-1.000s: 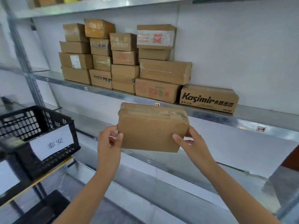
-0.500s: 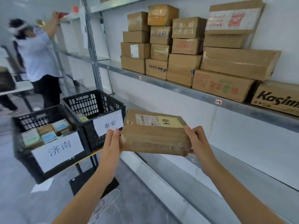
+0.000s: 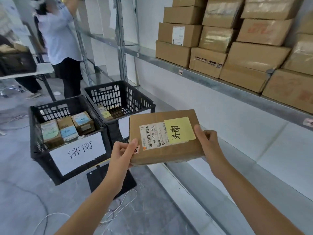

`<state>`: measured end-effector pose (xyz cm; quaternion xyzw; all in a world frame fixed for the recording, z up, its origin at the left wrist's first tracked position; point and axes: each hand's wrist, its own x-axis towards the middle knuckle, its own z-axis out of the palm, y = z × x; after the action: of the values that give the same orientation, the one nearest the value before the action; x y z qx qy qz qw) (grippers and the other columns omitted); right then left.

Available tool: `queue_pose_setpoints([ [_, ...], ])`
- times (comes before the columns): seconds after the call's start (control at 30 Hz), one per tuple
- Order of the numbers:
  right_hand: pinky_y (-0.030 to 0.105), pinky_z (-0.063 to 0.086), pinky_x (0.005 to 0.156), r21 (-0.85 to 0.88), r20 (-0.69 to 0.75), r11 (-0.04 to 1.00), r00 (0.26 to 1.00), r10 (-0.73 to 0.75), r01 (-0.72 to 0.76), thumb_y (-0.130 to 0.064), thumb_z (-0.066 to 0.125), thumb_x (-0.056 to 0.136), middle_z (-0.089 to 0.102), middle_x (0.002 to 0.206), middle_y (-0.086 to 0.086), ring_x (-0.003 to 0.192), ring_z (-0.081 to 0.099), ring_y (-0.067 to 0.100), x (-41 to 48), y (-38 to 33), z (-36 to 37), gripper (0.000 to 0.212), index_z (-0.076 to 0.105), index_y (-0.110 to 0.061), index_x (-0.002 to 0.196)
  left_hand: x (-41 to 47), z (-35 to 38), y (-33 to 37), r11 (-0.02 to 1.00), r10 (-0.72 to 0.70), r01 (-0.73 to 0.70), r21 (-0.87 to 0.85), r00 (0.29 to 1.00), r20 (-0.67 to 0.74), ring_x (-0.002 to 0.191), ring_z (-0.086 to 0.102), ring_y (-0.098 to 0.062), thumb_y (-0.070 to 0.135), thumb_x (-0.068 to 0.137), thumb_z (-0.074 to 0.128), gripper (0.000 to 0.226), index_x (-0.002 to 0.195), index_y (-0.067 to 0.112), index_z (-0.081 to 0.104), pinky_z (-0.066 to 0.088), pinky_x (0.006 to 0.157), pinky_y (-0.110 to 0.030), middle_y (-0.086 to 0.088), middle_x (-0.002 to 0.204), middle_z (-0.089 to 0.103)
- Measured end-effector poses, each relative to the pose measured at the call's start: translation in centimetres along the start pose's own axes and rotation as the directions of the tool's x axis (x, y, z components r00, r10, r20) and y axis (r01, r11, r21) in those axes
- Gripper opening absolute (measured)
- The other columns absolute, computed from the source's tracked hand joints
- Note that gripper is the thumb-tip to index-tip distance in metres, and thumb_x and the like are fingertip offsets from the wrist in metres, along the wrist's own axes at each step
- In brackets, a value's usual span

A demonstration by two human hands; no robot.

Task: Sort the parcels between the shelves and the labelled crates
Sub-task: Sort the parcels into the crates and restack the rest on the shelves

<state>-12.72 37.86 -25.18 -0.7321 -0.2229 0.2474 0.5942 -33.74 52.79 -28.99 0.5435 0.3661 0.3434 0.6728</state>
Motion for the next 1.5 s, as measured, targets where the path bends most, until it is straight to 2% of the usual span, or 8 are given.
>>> queue_pose_setpoints([
  [0.1,0.042,0.049,0.102,-0.026,0.136,0.990,0.980,0.144,-0.141,-0.070,0.073,0.061,0.068,0.119,-0.003,0.110,0.065,0.017,3.2,-1.1,3.1,0.087,0.050,-0.022,0.130,3.0,-2.2,1.0,0.999,0.023,-0.023,0.045,1.000,0.005,0.100,0.069,-0.028,0.064,0.069,0.068,0.059,0.096,0.013,0.052,0.051,0.095,-0.060,0.004,0.091,0.075],
  [0.17,0.044,0.050,0.103,-0.064,0.265,0.983,0.947,0.183,-0.173,-0.068,0.073,0.066,0.074,0.114,-0.002,0.107,0.070,0.019,5.5,-1.7,5.8,0.078,0.063,-0.021,0.127,5.5,-4.5,1.6,0.998,0.016,-0.016,0.065,1.000,-0.007,0.095,0.071,-0.023,0.064,0.069,0.067,0.061,0.098,0.013,0.052,0.054,0.093,-0.055,0.007,0.090,0.075],
  [0.43,0.040,0.055,0.092,-0.074,0.418,0.984,0.891,0.178,-0.162,-0.062,0.079,0.060,0.077,0.106,-0.001,0.099,0.074,0.019,10.8,-3.5,16.5,0.072,0.071,-0.022,0.118,10.0,-12.8,2.5,0.996,0.009,0.000,0.085,0.994,-0.110,0.081,0.073,-0.006,0.057,0.073,0.063,0.051,0.095,0.013,0.050,0.052,0.062,-0.011,0.008,0.089,0.077],
  [0.63,0.029,0.055,0.072,-0.110,0.454,0.985,0.874,0.170,-0.135,-0.064,0.080,0.054,0.079,0.097,-0.002,0.086,0.076,0.014,13.5,-5.0,22.5,0.070,0.074,-0.019,0.109,11.2,-18.1,2.5,0.988,0.012,0.023,0.153,0.975,-0.223,0.090,0.068,-0.001,0.042,0.091,0.062,0.029,0.105,0.017,0.064,0.051,0.066,-0.012,0.011,0.097,0.075],
  [0.9,0.040,0.052,0.091,-0.060,0.433,0.986,0.886,0.165,-0.154,-0.064,0.080,0.052,0.077,0.100,0.000,0.103,0.067,0.023,17.8,-7.0,32.2,0.074,0.071,-0.017,0.109,13.5,-24.6,4.2,0.965,0.150,-0.043,0.259,0.900,-0.409,0.113,0.062,-0.004,0.024,0.099,0.056,0.025,0.123,0.023,0.065,0.049,0.094,-0.024,0.010,0.122,0.067],
  [1.1,0.032,0.046,0.065,-0.108,0.535,0.979,0.820,0.205,-0.174,-0.059,0.081,0.065,0.075,0.102,-0.001,0.095,0.066,0.018,21.0,-5.7,41.0,0.061,0.069,-0.018,0.108,16.8,-28.7,5.2,0.952,0.189,-0.017,0.306,0.818,-0.543,0.098,0.063,0.009,0.025,0.100,0.054,0.024,0.122,0.027,0.064,0.048,0.083,-0.013,0.015,0.112,0.069],
  [1.3,0.030,0.051,0.065,-0.185,0.591,0.961,0.758,0.274,-0.203,-0.057,0.086,0.064,0.074,0.100,0.000,0.093,0.069,0.018,23.4,-3.1,47.4,0.065,0.066,-0.014,0.109,21.5,-30.8,5.8,0.933,0.205,0.025,0.359,0.784,-0.585,0.100,0.063,0.008,0.022,0.100,0.053,0.027,0.125,0.022,0.063,0.052,0.088,-0.020,0.016,0.111,0.071],
  [1.5,0.030,0.052,0.066,-0.351,0.637,0.912,0.660,0.398,-0.212,-0.056,0.087,0.063,0.073,0.103,0.005,0.093,0.070,0.020,24.8,0.5,50.7,0.075,0.060,-0.010,0.116,24.6,-31.4,4.9,0.945,0.181,0.038,0.325,0.768,-0.615,0.092,0.064,0.013,0.020,0.100,0.053,0.027,0.126,0.019,0.061,0.046,0.067,-0.001,0.031,0.102,0.069],
])
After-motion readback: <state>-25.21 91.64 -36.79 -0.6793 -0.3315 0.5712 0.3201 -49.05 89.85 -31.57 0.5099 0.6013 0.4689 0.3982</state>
